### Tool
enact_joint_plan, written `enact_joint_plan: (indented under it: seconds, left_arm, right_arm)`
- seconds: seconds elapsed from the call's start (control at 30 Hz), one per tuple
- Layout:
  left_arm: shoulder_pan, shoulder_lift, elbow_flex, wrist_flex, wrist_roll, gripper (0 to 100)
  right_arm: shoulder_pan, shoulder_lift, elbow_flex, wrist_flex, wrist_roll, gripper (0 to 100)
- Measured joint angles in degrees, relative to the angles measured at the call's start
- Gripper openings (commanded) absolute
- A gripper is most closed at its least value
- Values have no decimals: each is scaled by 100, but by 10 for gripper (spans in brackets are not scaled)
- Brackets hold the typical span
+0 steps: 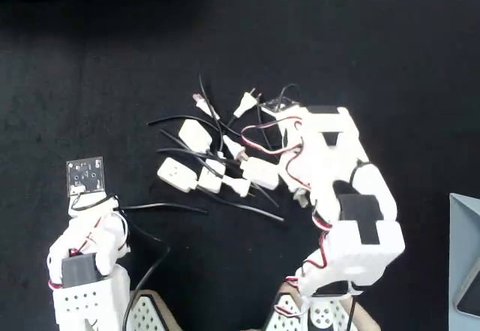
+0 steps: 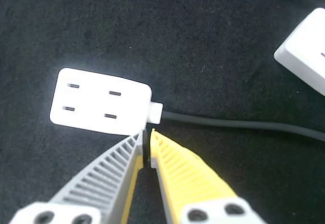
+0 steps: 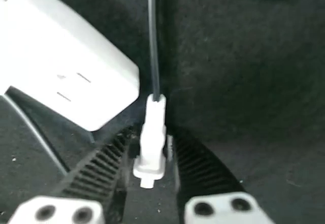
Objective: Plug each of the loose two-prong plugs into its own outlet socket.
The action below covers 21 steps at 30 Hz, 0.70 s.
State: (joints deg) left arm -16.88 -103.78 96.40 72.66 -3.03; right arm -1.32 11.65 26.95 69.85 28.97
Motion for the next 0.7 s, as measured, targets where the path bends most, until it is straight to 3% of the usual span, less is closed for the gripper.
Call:
enact_joint_plan:
  seconds: [0.27,0.7]
  left_arm:
    - [-9,0,0,-35,0,41]
    - [-440,0,-501,-316,0,40]
  right_arm:
    - [-18,-273,-35,466,-9,11]
    - [-26,-4211,70,2145,9,12]
